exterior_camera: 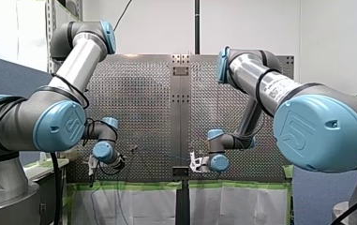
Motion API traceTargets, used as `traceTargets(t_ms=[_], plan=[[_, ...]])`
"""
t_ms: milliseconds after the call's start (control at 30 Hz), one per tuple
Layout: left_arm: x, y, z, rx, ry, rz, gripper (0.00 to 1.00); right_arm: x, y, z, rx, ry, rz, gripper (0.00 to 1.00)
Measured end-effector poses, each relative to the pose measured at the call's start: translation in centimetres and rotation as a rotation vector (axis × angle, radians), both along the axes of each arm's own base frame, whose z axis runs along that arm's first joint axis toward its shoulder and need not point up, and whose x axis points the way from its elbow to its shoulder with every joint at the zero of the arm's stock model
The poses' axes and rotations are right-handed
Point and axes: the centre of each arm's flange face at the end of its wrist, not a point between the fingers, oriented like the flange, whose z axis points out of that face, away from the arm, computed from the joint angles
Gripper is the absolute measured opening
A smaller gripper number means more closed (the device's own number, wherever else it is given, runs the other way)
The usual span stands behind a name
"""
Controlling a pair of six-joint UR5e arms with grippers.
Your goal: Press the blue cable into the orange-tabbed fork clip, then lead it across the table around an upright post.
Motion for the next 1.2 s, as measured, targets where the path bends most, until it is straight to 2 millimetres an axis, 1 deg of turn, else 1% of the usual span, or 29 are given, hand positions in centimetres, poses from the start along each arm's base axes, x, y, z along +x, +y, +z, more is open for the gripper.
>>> traceTargets(t_ms=[167,400,500,567,900,1200], plan=[[-0.4,0.2,0.4,-0.002,0.001,0.002,1.0,0.0,0.0,0.0,0.002,0.001,0.0,0.0],[-0.7,0.5,2.4,-0.004,-0.033,0.01,1.0,0.0,0.0,-0.1,0.003,0.002,0.0,0.0],[-0.8,0.3,3.4,-0.005,-0.056,0.003,1.0,0.0,0.0,-0.1,0.003,0.002,0.0,0.0],[-0.9,0.1,3.7,-0.004,-0.065,-0.006,1.0,0.0,0.1,-0.1,0.004,0.002,0.0,0.0],[-1.3,-1.0,4.0,0.017,-0.075,-0.041,1.0,-0.1,0.1,-0.3,0.004,0.002,0.0,0.0],[-1.3,-1.4,4.3,0.024,-0.09,-0.054,1.0,-0.1,0.1,-0.4,0.005,0.002,0.0,0.0]])
